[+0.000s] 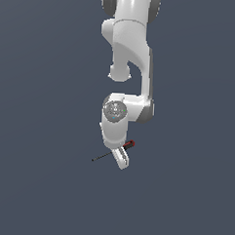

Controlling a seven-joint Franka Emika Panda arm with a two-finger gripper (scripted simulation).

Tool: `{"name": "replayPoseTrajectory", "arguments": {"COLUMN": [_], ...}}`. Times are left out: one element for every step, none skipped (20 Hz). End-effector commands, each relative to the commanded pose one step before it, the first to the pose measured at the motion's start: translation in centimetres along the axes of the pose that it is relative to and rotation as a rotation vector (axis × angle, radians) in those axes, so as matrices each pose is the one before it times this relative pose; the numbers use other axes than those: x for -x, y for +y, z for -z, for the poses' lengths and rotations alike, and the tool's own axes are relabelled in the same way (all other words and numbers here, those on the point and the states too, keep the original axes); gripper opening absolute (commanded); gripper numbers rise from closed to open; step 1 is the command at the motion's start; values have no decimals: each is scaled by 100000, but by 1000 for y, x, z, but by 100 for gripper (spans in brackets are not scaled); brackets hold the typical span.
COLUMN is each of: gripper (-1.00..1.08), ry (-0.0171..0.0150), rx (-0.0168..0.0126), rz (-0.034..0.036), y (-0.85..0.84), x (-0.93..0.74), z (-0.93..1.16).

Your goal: Pick up the object and move it to a goal position.

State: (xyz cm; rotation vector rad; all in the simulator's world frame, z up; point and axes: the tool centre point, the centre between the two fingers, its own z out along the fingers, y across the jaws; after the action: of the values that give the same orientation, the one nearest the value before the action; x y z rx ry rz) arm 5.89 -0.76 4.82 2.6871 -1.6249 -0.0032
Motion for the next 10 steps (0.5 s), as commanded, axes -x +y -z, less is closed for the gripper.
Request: {"name": "replayPoseTrajectory", "arguments": {"gripper": [-100,-100,-100,-100,-100,-100,-100,-100,-100,-100], "ry": [76,0,51,0,0,0,0,65,0,0], "rx": [-233,0,54,0,0,0,0,15,0,0], "rz": [86,0,-63,0,0,0,0,-17,0,0], "y": [-779,-330,-337,-371,-382,-388,-391,-386,-376,-359], "x": [861,390,377,429,436,437,434,422,402,376], "z": [2030,902,939,1003,1027,1036,1036,1030,974,918]}}
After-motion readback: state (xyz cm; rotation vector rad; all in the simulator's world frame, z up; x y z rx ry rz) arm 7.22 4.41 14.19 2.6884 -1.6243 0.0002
